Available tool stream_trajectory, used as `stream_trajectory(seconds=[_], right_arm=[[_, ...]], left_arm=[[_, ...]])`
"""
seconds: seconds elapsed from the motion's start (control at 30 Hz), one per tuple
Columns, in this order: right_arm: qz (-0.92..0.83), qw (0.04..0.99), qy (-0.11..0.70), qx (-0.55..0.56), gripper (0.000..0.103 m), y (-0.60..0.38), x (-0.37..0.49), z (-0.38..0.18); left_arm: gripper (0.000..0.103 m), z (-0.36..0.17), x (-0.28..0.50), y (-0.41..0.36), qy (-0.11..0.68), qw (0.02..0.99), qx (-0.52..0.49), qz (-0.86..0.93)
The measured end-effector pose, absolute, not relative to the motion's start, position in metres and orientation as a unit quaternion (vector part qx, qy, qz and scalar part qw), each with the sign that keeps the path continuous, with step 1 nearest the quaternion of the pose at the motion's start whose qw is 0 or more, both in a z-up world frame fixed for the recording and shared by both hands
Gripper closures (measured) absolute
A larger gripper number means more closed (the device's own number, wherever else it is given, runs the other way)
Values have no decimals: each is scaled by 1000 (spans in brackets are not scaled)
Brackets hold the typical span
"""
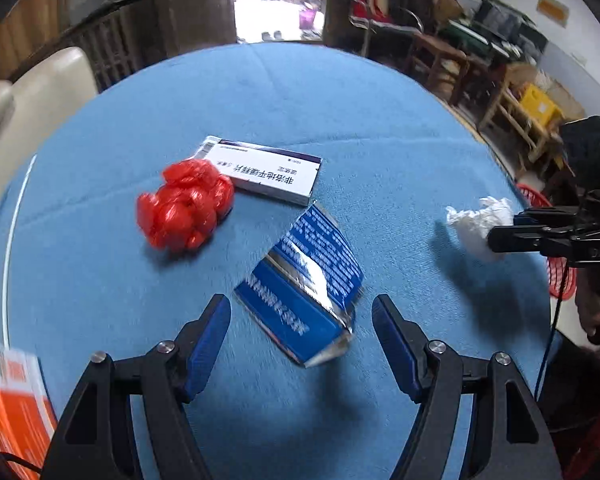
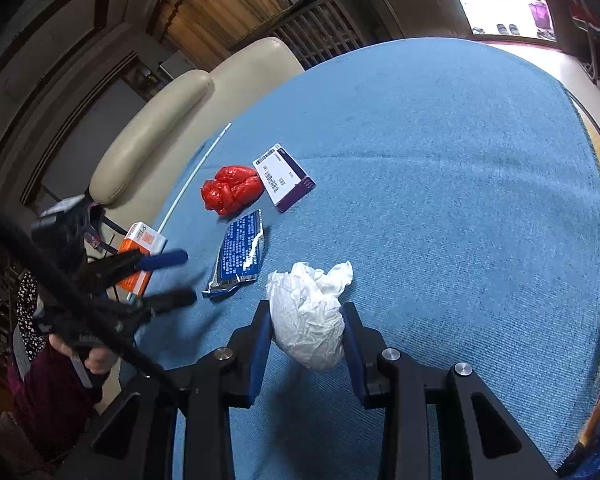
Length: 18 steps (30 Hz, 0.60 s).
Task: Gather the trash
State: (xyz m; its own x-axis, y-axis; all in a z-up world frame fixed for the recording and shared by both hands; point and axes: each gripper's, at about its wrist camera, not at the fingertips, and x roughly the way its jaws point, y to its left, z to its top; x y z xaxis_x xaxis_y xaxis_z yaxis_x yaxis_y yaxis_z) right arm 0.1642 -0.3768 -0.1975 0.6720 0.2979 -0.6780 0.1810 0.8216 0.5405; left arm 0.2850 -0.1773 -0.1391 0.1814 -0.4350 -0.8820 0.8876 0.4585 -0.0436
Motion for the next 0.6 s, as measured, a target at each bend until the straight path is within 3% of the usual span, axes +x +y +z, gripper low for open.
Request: stream_trajectory(seconds=[0.33, 0.6], right_arm=[[21, 855, 412, 314, 67, -392, 160, -210], [30, 852, 418, 314, 67, -389, 169, -214]], left_arm=[[29, -156, 289, -216, 414, 665, 396, -480], [28, -172, 284, -228, 414, 653, 392, -499]])
